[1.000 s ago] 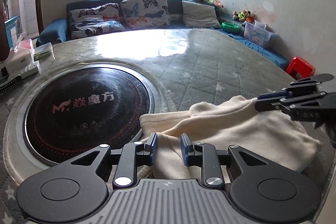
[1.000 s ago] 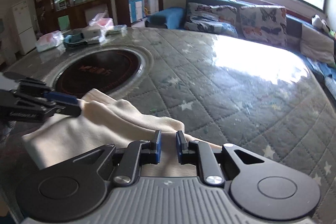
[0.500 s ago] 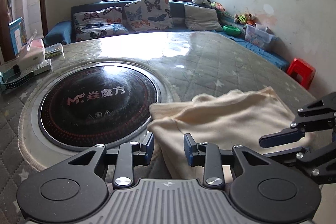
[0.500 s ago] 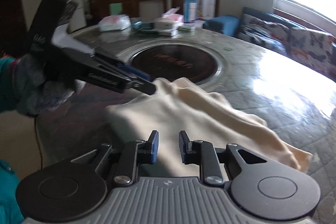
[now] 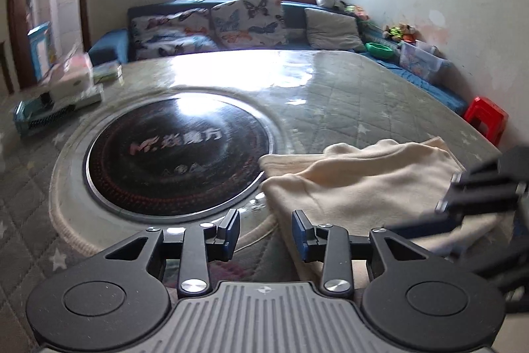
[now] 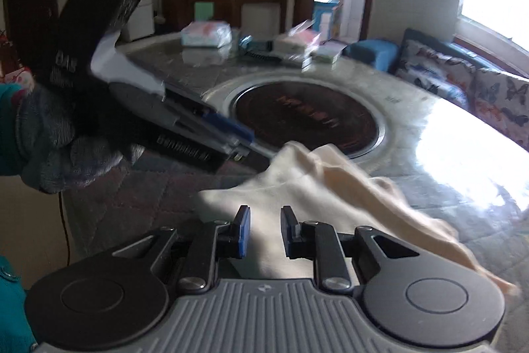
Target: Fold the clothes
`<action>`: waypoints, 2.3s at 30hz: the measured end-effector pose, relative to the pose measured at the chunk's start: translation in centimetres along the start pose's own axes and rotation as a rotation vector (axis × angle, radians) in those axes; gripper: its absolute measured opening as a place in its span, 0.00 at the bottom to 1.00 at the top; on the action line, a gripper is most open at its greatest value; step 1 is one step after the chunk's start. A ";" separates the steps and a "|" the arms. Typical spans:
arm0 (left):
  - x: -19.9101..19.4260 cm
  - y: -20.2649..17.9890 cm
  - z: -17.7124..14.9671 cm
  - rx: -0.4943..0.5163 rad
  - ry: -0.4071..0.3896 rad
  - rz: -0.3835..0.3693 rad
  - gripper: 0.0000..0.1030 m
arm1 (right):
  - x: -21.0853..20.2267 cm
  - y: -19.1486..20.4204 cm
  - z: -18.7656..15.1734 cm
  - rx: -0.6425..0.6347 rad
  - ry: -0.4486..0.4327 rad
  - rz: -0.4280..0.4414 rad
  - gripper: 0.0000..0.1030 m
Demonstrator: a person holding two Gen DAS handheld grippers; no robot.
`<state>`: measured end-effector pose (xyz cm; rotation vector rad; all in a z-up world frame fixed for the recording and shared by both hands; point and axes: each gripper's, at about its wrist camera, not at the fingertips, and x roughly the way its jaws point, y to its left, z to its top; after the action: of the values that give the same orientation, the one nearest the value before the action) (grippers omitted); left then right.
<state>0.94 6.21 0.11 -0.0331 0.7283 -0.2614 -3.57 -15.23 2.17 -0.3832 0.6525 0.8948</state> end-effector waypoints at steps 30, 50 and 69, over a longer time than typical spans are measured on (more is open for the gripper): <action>0.0 1.8 0.0 -0.380 0.104 -0.078 0.59 | 2.7 4.8 0.9 -0.176 0.036 -0.082 0.17; 2.3 1.1 0.8 -0.606 0.169 -0.182 0.65 | -0.8 1.4 1.8 -0.006 -0.083 -0.027 0.14; 4.1 1.3 0.6 -0.660 0.182 -0.233 0.19 | -4.5 -2.0 -0.6 0.151 -0.125 -0.044 0.27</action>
<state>4.54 6.43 -2.30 -0.7319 0.9685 -0.2378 -4.14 -19.37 4.79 -0.2040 0.5905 0.8144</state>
